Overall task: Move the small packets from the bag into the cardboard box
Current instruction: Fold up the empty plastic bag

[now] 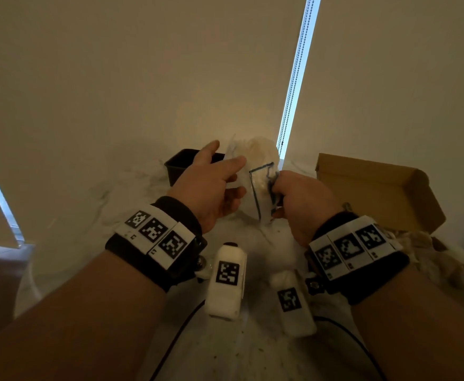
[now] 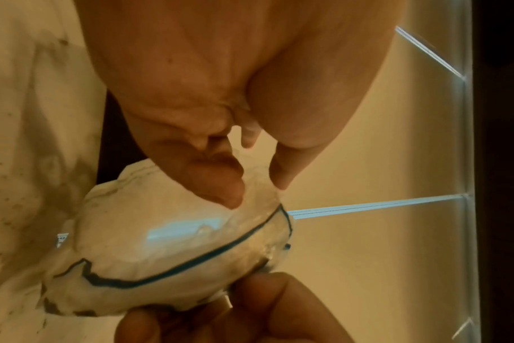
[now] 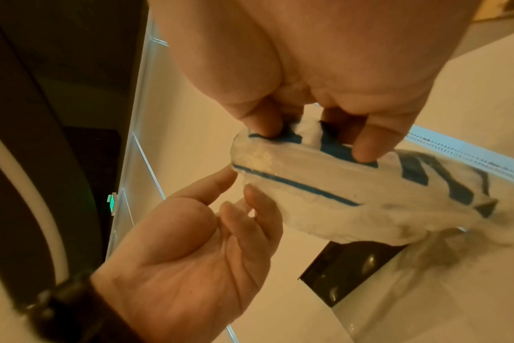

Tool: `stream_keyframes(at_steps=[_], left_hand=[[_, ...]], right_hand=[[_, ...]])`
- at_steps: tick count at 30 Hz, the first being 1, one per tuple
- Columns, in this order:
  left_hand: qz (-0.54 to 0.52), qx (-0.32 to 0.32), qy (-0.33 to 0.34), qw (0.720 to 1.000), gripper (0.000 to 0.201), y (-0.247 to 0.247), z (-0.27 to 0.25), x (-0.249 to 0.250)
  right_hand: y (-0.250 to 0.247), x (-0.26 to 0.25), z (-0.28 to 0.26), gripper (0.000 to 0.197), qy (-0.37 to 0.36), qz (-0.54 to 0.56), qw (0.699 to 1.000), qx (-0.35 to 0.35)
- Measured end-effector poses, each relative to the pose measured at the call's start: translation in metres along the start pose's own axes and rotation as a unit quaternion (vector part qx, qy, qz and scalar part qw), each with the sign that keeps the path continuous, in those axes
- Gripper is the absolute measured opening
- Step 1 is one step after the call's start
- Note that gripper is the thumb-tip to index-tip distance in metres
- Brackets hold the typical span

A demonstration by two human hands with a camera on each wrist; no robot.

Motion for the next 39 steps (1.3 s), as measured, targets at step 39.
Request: stream_keyframes(at_steps=[39], left_hand=[[-0.030, 0.029, 0.214, 0.976, 0.031, 0.021, -0.038, 0.033]], right_hand=[[-0.078, -0.003, -0.013, 0.016, 0.009, -0.080, 0.968, 0.236]])
Point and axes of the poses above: each hand's wrist, its own z-axis towards the middle knuckle, its own y-axis out of the palm, x = y × z, the point moved 5 cm from there along z, towards the middle knuckle, and after that the axes turned 4 degrees about -x, right-handed, at the moved point
